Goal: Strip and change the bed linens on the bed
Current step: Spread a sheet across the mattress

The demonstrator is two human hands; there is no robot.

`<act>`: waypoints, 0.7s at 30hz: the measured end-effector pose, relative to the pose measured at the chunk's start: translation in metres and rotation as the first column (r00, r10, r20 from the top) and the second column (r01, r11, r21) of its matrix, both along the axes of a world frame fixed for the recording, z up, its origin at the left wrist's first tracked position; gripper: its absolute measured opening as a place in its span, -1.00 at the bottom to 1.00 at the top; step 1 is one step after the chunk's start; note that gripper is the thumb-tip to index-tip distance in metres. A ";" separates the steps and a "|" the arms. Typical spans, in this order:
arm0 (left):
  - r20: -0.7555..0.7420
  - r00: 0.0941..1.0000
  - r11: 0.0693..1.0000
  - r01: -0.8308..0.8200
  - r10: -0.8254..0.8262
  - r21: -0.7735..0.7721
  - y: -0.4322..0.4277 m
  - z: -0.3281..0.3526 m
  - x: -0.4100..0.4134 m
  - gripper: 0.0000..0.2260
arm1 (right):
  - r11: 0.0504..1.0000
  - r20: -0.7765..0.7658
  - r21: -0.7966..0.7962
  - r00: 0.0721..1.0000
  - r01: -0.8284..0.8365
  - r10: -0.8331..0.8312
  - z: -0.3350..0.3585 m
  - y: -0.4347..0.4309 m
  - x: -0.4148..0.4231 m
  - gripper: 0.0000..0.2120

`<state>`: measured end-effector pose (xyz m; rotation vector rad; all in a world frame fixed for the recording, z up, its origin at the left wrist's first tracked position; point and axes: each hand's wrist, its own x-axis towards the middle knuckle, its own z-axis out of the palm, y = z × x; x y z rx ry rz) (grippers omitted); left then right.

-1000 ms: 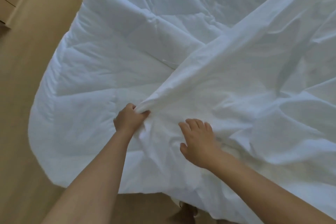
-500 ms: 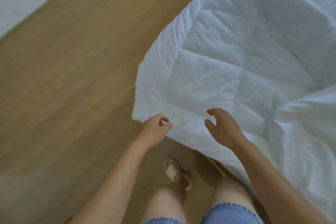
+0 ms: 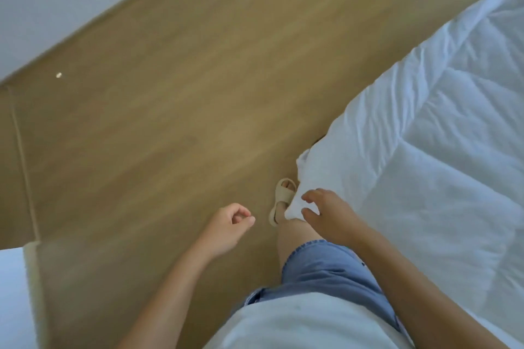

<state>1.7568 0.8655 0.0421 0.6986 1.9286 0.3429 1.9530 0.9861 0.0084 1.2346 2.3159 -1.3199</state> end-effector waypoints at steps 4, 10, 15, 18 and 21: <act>-0.080 0.990 0.993 0.120 -0.119 0.009 0.102 0.011 -0.064 -0.93 | 0.997 0.027 0.004 0.996 -0.080 0.080 0.008 0.094 -0.070 -0.79; -0.156 0.958 0.966 0.253 -0.241 0.062 0.277 0.033 -0.131 -0.91 | 1.000 -0.032 0.021 0.999 -0.009 0.009 0.034 0.235 -0.130 -0.68; -0.060 0.957 0.953 0.287 -0.283 0.092 0.404 0.024 -0.153 -0.98 | 0.986 -0.012 0.046 0.987 0.159 -0.159 0.019 0.347 -0.138 -0.68; -0.014 0.914 0.912 0.407 -0.406 0.056 0.491 0.019 -0.170 -0.95 | 0.940 0.000 0.069 0.942 0.334 -0.335 0.006 0.419 -0.135 -0.69; -0.079 0.802 0.804 0.595 -0.592 0.009 0.600 0.021 -0.184 -0.94 | 0.854 -0.009 0.076 0.857 0.514 -0.515 0.008 0.488 -0.124 -0.68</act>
